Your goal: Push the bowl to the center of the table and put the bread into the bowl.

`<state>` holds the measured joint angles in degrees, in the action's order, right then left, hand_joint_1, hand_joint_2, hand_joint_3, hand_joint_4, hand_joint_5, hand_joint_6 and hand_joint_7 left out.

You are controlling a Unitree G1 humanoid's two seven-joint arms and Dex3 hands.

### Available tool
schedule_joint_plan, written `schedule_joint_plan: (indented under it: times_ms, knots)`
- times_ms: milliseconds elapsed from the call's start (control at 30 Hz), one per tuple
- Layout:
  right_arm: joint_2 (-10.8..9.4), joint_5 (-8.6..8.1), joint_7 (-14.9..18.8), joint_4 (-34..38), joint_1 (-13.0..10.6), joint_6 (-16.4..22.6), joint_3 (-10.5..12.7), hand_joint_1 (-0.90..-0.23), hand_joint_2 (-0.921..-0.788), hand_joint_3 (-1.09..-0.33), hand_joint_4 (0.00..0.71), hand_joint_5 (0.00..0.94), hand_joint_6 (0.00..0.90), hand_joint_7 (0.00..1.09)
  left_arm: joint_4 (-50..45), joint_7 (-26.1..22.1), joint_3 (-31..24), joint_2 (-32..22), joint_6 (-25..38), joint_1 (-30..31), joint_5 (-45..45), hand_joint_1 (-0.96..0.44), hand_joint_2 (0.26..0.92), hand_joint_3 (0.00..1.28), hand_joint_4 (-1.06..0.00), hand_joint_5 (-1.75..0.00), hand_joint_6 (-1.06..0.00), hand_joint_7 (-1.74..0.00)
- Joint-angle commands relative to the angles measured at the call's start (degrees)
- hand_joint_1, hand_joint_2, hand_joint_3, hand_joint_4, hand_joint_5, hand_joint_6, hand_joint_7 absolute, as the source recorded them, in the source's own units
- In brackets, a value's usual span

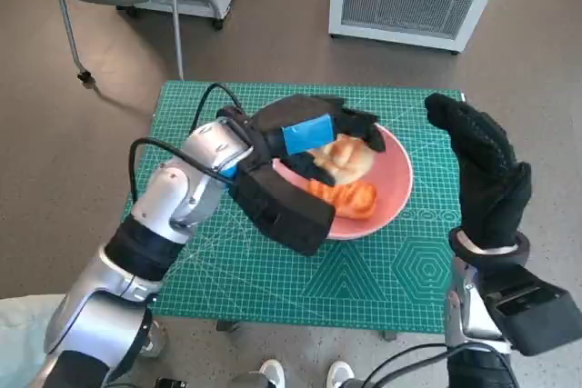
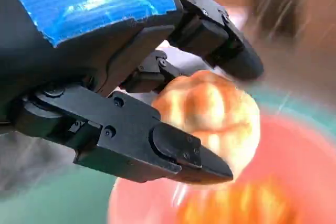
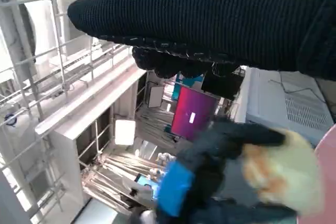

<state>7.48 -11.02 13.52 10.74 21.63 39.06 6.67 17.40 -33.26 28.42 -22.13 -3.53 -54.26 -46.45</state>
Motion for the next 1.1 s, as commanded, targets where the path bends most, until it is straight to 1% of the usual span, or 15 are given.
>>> schedule_joint_plan:
  times_ms: [33, 233, 467, 700, 833, 967, 1100]
  knots:
    - [-0.4, 0.66, -0.8, 0.1, -1.0, -0.4, 0.2, -0.512, -0.921, -0.831, 0.268, 0.015, -0.001, 0.57, -3.4, -5.1, 0.0, 0.4, 3.9, 1.2, 1.0, -0.32, 0.83, 0.01, -0.01, -0.01, -0.18, -0.04]
    - [-1.1, 1.79, -1.9, -0.2, -0.8, -0.4, -0.2, -0.516, -0.921, -0.826, 0.269, 0.016, -0.001, 0.57, -5.0, -2.8, -1.2, -0.4, 4.0, 2.6, 1.0, -0.4, 0.831, 0.01, 0.0, 0.0, -0.17, -0.03]
    - [-1.7, 3.3, -2.8, 0.4, -0.2, -0.3, -0.4, -0.515, -0.921, -0.824, 0.27, 0.016, -0.001, 0.57, -7.6, -3.2, -3.8, -1.5, 4.8, 3.9, 3.2, -0.5, 0.823, 0.0, 0.0, 0.0, -0.18, -0.03]
    - [-1.7, 3.68, -3.4, 0.6, 0.4, -0.4, -0.5, -0.503, -0.921, -0.826, 0.271, 0.017, -0.001, 0.58, -11.6, -5.3, -7.1, -2.8, 6.9, 5.5, 6.8, -0.58, 0.822, 0.0, 0.0, 0.0, -0.21, -0.04]
    - [-1.6, 4.11, -3.9, 0.3, 0.8, -0.8, -0.6, -0.506, -0.921, -0.826, 0.273, 0.017, -0.001, 0.59, -14.7, -6.5, -11.8, -3.6, 7.7, 7.5, 13.3, -0.58, 0.822, 0.0, 0.0, 0.0, -0.23, -0.05]
    - [-1.6, 4.33, -4.2, -0.1, 1.3, -1.2, -0.7, -0.513, -0.921, -0.823, 0.275, 0.018, -0.001, 0.59, -16.5, -6.8, -18.1, -3.8, 6.4, 10.8, 23.2, -0.54, 0.815, 0.0, 0.0, 0.0, -0.24, -0.05]
    - [-1.5, 4.52, -4.3, -0.2, 1.9, -1.3, -0.8, -0.517, -0.921, -0.819, 0.277, 0.019, -0.001, 0.59, -18.3, -5.1, -23.8, -2.9, 4.2, 15.1, 32.1, -0.47, 0.803, 0.0, 0.0, 0.0, -0.25, -0.05]
